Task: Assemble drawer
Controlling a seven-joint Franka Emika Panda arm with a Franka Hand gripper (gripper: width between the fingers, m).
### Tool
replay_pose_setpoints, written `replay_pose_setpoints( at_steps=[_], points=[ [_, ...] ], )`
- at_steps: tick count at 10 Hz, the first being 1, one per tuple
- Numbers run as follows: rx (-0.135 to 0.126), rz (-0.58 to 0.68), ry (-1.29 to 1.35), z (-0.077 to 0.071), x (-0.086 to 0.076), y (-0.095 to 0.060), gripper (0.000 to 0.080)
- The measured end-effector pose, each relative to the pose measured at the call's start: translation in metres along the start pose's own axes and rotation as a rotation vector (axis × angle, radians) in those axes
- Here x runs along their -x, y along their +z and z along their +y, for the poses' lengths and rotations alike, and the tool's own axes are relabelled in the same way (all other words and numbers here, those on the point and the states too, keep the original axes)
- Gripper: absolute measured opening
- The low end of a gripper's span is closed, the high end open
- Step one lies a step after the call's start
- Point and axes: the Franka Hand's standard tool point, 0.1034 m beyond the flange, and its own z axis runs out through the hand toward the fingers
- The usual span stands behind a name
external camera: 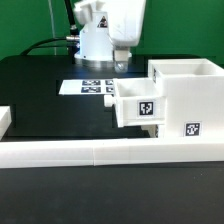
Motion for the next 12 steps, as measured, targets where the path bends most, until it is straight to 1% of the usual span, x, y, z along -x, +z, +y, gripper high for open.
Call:
replay_pose_setpoints(
  at_steps=[1,2,4,5,7,9,12],
  points=[
    [-0.003,0.004,0.005,0.0,0.017,0.002,0.0649],
    [-0.011,0.008,-0.002,-0.002,0.035,0.011,0.0649],
    [-0.025,0.018,-0.02,0.003,0.052,0.025,0.0649],
    [-0.03,0.025,-0.016,0.008,0.055,0.033,0.0649],
    [-0.038,0.036,-0.016,0.015,0.052,0.047,0.0649],
    [-0.044,0.045,-0.02,0.016,0.043,0.052,0.0649],
    [-0.053,0.049,-0.015,0.015,0.017,0.057,0.0649]
  ],
)
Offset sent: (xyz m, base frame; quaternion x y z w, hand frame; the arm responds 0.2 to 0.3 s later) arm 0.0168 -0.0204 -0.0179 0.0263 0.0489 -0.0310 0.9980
